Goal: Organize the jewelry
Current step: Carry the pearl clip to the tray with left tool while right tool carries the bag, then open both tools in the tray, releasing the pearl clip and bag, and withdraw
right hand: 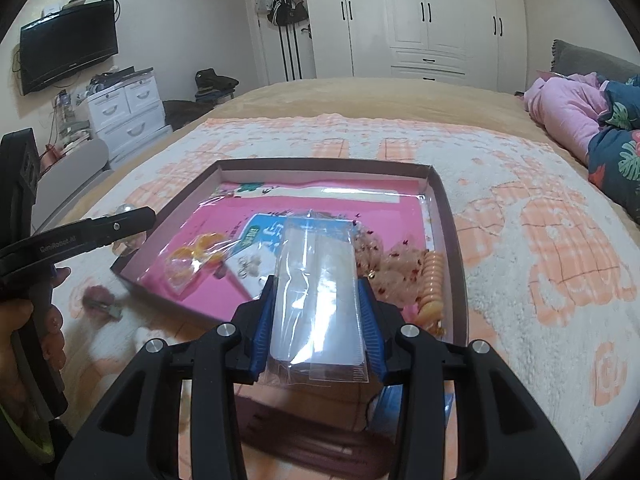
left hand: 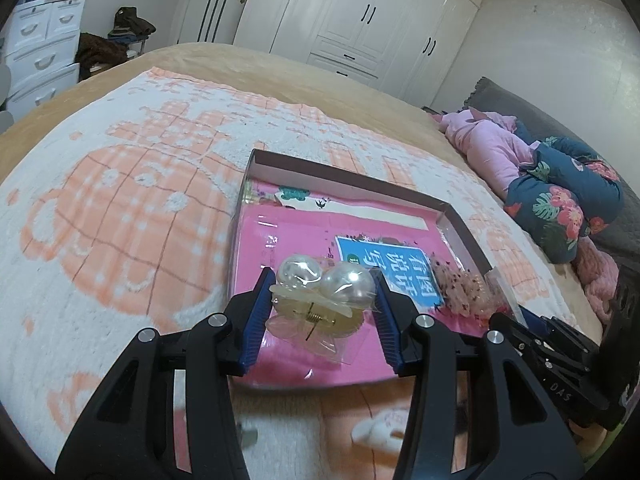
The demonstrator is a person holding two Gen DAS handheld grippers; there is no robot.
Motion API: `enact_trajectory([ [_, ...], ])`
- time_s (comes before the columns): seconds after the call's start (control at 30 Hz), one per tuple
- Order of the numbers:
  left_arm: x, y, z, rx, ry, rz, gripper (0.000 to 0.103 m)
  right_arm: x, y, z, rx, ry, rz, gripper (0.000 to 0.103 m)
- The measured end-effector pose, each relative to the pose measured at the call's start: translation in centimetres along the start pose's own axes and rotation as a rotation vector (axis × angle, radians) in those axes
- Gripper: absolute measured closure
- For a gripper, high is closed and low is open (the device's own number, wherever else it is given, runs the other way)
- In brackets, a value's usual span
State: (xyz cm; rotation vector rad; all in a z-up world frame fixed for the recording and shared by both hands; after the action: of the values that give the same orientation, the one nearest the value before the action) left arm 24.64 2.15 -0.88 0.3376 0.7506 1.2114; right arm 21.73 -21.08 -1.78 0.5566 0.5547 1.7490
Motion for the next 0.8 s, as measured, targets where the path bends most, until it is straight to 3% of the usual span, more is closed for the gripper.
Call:
enact_trajectory([
  [0.43,0.2,-2.2,0.6,0.024,0.003,0.008,0.065,-0.7,-3.4,1.4,0.035,-0.016,-0.015,0.065],
  [0.8,0.2,-1.9,0.4,0.011,0.005,0.006,0.065,-0.9,-4.9,1.4,0.064,-0.027,-0.041,0.065],
])
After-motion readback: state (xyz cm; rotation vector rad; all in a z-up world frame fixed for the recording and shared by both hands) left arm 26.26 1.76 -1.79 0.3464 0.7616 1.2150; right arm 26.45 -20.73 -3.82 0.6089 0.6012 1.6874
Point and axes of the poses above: each gripper's, at about its wrist camera, not at the fingertips, and y roughly against the way its jaws point, x to its left, z to its top, the point moved 1 cm from there along -y, roughly the way its jaws point, and after that the axes turned 1 degree about y, right-handed, at the moved point
